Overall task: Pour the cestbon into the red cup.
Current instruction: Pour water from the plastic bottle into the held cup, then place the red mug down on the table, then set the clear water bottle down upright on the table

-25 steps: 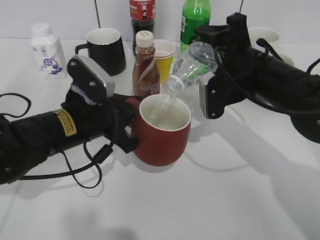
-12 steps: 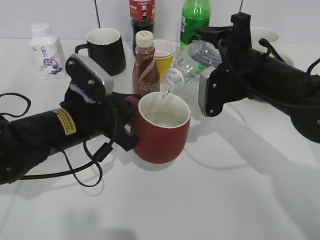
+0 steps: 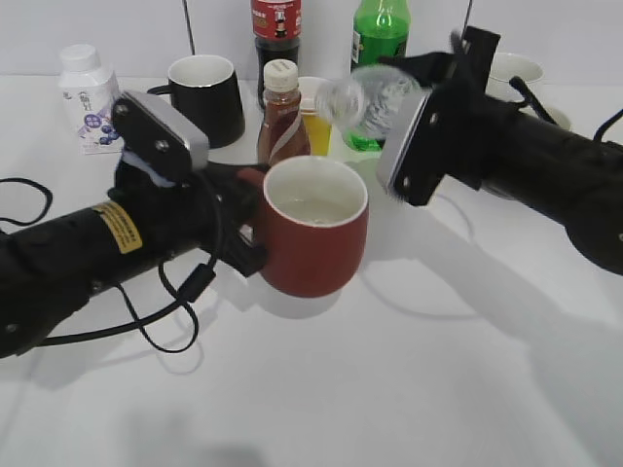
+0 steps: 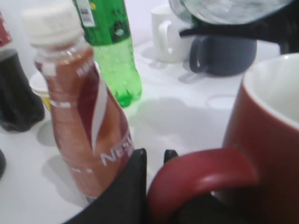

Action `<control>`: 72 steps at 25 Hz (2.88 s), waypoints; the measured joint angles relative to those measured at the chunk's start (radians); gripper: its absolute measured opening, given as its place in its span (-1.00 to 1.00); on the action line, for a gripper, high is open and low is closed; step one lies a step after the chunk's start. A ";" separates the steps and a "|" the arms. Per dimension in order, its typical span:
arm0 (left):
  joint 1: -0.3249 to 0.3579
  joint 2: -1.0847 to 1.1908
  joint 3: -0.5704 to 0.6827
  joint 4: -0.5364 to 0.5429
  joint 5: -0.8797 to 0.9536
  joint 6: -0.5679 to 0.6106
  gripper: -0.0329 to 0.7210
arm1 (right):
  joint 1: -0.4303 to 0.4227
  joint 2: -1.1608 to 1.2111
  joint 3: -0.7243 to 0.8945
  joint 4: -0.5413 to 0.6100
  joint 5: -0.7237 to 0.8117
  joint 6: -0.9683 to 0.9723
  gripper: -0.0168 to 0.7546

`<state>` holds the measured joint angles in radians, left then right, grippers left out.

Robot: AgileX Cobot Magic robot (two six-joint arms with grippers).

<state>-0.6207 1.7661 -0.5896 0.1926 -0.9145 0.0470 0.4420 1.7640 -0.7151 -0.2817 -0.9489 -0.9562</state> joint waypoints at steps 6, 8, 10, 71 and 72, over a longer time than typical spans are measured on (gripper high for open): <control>0.001 -0.080 0.052 -0.119 -0.034 0.005 -0.72 | 0.000 0.000 -0.016 0.000 -0.068 0.377 0.25; 0.009 -0.106 0.087 -0.168 -0.046 0.023 -0.72 | 0.000 0.000 -0.021 0.024 -0.096 0.468 0.25; 0.021 -0.130 0.124 -0.229 -0.061 0.051 -0.72 | 0.000 0.000 -0.038 0.044 -0.102 0.556 0.25; 0.167 -0.060 0.139 -0.544 -0.150 0.094 -0.04 | 0.000 0.317 -0.156 0.354 0.043 0.933 0.25; 0.167 -0.077 0.139 -0.548 -0.137 0.094 -0.04 | 0.000 0.317 -0.156 0.352 0.043 0.935 0.25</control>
<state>-0.4538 1.6887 -0.4510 -0.3552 -1.0513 0.1412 0.4420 2.0805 -0.8711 0.0706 -0.9064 -0.0207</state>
